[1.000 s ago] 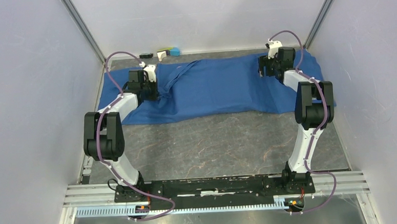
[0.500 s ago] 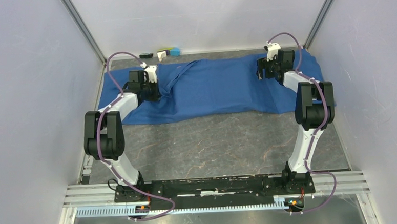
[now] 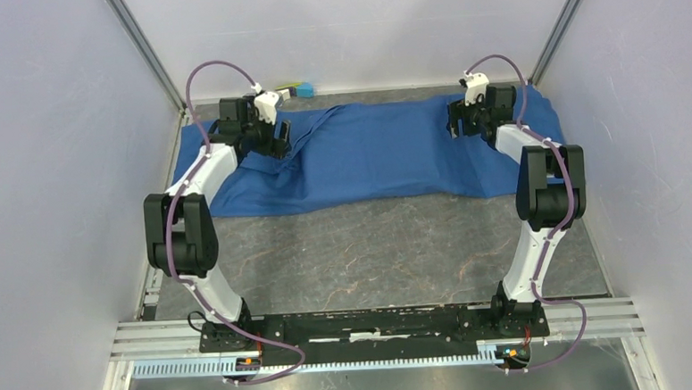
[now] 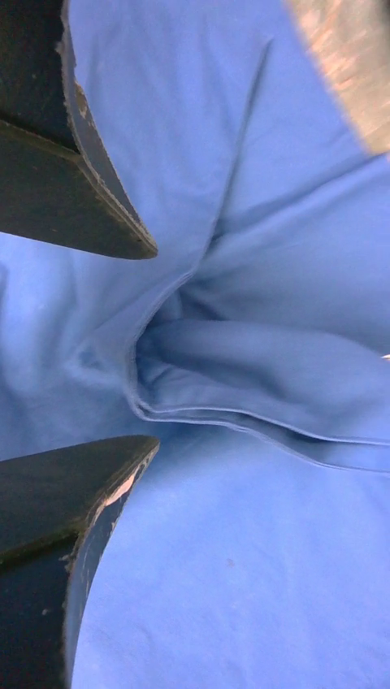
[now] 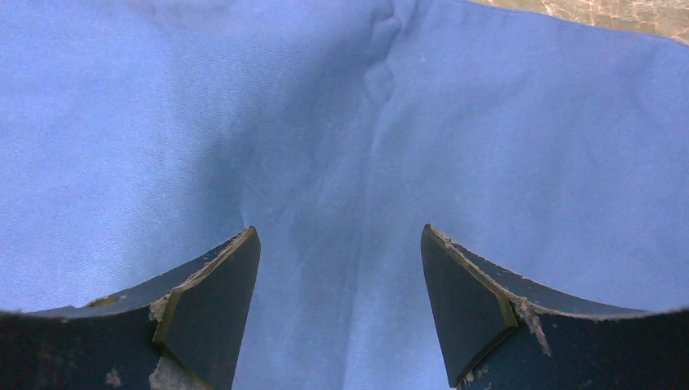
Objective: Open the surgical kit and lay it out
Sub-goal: Open the surgical kit at the center of the board.
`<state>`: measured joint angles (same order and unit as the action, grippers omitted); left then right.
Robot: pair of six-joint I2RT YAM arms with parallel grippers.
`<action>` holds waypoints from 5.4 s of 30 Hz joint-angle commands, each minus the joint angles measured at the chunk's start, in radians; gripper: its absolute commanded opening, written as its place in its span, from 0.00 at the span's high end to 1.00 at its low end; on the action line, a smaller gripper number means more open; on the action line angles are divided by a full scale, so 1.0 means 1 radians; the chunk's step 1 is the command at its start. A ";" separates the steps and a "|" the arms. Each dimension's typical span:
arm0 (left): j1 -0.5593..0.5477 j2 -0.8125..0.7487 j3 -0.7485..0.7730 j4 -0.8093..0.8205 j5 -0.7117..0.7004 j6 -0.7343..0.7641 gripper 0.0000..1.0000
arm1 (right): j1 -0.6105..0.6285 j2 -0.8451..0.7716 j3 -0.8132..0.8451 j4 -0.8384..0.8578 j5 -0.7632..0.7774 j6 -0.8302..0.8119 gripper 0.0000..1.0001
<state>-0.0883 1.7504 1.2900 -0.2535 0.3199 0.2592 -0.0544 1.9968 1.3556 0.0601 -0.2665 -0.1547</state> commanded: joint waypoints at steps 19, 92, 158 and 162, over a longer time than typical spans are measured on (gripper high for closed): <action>-0.176 0.425 0.601 -0.199 -0.031 0.190 0.05 | -0.002 -0.037 -0.048 0.028 -0.031 -0.013 0.20; -0.463 -0.361 -0.272 -0.090 -0.087 0.492 0.98 | 0.329 -0.283 -0.116 -0.175 -0.074 -1.065 0.17; -0.463 -0.375 -0.216 -0.176 -0.234 0.620 0.98 | 0.383 -0.193 0.034 -0.386 0.260 -1.256 1.00; -0.462 -0.406 -0.173 -0.283 -0.234 0.624 0.98 | 0.385 -0.327 -0.088 -0.399 0.315 -1.218 1.00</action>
<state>-0.5514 1.4025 1.0477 -0.4271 0.1112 0.8364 0.3252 1.8294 1.3579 -0.3378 -0.0036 -1.4178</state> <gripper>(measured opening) 0.047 0.023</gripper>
